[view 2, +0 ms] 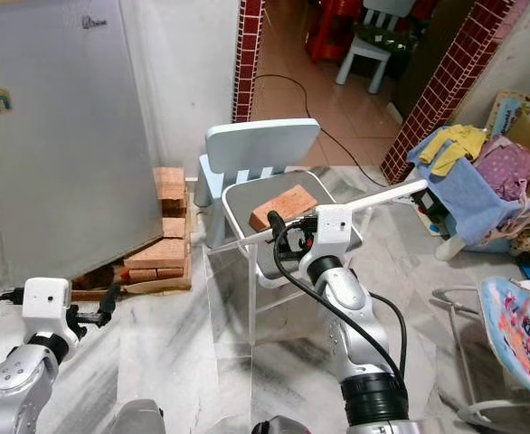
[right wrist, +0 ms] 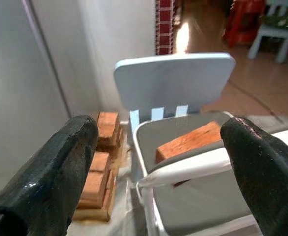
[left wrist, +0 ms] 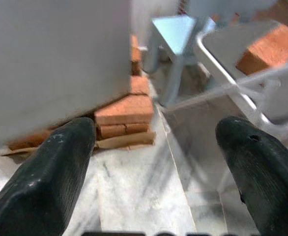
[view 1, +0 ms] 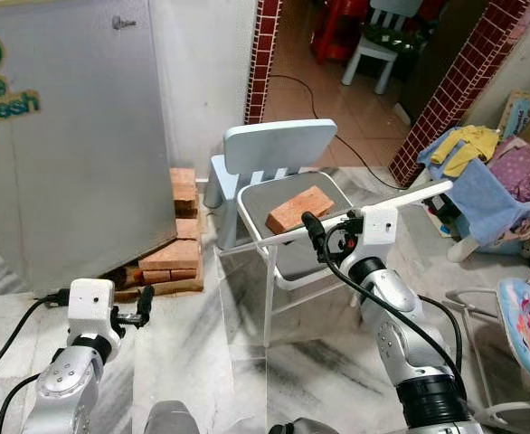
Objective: Restocking fridge
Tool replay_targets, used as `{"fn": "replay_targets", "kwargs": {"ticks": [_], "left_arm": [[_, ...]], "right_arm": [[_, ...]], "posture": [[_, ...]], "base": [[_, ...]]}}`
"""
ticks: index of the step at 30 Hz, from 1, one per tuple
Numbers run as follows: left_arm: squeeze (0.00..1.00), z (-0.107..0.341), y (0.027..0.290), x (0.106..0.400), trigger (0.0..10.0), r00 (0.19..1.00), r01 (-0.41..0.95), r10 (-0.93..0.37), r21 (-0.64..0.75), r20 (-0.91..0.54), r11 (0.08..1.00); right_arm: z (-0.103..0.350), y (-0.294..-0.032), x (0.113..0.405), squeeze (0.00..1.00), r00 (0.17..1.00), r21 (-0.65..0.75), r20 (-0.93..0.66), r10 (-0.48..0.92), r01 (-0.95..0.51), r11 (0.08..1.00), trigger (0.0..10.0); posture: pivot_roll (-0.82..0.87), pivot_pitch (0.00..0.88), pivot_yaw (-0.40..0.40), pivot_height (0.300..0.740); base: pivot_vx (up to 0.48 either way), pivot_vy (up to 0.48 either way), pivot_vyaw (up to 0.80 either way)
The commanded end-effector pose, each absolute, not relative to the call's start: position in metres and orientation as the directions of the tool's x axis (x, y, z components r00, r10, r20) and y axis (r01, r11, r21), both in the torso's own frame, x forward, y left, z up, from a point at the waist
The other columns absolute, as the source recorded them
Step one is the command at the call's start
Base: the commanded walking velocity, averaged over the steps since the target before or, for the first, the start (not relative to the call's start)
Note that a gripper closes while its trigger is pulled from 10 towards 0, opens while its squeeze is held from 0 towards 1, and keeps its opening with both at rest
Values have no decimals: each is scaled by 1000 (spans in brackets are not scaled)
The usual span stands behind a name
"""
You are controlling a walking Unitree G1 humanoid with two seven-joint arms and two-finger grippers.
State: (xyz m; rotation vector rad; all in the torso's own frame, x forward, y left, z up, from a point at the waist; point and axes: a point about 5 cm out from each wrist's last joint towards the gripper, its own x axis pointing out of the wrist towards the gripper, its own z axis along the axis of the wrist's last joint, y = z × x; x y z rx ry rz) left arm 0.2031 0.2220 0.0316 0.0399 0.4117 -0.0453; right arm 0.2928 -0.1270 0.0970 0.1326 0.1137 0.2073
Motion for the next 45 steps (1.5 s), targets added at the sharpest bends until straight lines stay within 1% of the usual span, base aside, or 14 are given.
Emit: {"fn": "replay_targets", "kwargs": {"ticks": [1, 3, 6, 13, 17, 21, 34, 45], "left_arm": [[0, 33, 212, 206, 10000, 918, 101, -78, 38, -390, 994], [0, 33, 211, 207, 10000, 919, 109, -83, 46, -385, 993], [0, 31, 214, 210, 10000, 920, 71, -41, 63, -391, 995], [0, 32, 211, 213, 10000, 924, 102, -69, 71, -375, 992], [0, 31, 211, 213, 10000, 921, 99, -61, 80, -384, 992], [0, 31, 210, 214, 10000, 925, 109, -71, 81, -374, 991], [0, 37, 210, 216, 10000, 944, 113, -89, 60, -319, 992], [0, 39, 209, 219, 10000, 946, 117, -92, 64, -311, 991]], "right_arm": [[95, -135, 295, 0, 979, 110, -109, 170, -158, 981, 10000], [96, -138, 297, 0, 982, 106, -102, 156, -145, 984, 10000], [97, -139, 300, 0, 984, 99, -91, 153, -144, 985, 10000], [98, -135, 303, 0, 984, 101, -79, 157, -148, 984, 10000], [97, -132, 301, 0, 982, 108, -74, 175, -167, 980, 10000], [95, -132, 302, 0, 982, 110, -76, 175, -167, 980, 10000], [94, -135, 303, 0, 983, 103, -74, 165, -157, 982, 10000], [93, -134, 304, 0, 983, 104, -73, 169, -161, 981, 10000]], "posture": [[179, 1, -102, 740], [176, 0, -100, 740], [172, 0, -96, 740], [170, 0, -95, 740], [170, 0, -95, 740], [169, 0, -94, 740], [168, 0, -91, 740], [170, 0, -89, 740]], "base": [[0, 0, -800], [0, 0, -800], [0, 82, -800], [0, 0, -761], [0, 0, 0], [0, 377, 0], [0, 0, 0], [0, 0, 0]]}}
